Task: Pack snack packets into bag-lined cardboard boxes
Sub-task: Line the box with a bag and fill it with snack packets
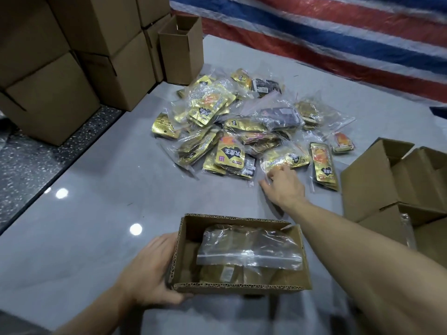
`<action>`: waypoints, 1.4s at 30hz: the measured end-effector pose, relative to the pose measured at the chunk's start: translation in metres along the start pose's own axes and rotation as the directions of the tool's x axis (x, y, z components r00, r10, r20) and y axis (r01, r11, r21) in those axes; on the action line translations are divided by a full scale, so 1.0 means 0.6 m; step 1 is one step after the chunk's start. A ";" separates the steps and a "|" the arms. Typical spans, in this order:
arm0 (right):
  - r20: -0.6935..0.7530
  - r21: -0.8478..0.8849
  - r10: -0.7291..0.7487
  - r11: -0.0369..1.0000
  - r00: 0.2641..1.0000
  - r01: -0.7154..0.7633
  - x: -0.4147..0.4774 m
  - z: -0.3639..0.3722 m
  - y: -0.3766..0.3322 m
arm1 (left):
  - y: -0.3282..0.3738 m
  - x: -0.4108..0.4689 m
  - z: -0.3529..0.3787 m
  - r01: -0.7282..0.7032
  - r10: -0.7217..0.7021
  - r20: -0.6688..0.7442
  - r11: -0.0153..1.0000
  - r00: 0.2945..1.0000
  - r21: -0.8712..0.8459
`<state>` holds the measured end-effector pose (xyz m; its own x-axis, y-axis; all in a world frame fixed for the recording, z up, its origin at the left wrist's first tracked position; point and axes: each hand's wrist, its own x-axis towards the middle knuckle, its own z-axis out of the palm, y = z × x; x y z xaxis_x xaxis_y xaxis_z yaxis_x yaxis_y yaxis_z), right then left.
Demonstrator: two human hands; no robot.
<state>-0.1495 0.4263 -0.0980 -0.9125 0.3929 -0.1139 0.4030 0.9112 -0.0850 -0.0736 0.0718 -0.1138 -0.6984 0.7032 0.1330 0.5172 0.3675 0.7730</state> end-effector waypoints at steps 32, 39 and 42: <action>-0.035 0.000 0.000 1.000 0.999 0.000 -0.037 -0.095 0.033 | -0.013 -0.005 0.008 -0.014 0.014 0.004 0.997 1.000 0.077; -0.120 -0.042 -0.077 0.996 0.990 0.073 -0.034 -0.242 0.023 | -0.027 -0.006 0.014 -0.014 0.013 0.011 0.995 1.000 0.100; -0.132 -0.009 -0.063 0.998 0.989 0.063 -0.045 -0.296 0.005 | -0.029 -0.005 0.016 -0.025 0.028 -0.022 0.993 0.999 0.113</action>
<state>-0.1362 0.4402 0.0805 -0.9374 0.3475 0.0233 0.3445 0.9351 -0.0835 -0.0757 0.0694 -0.1336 -0.6945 0.6996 0.1681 0.5874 0.4163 0.6940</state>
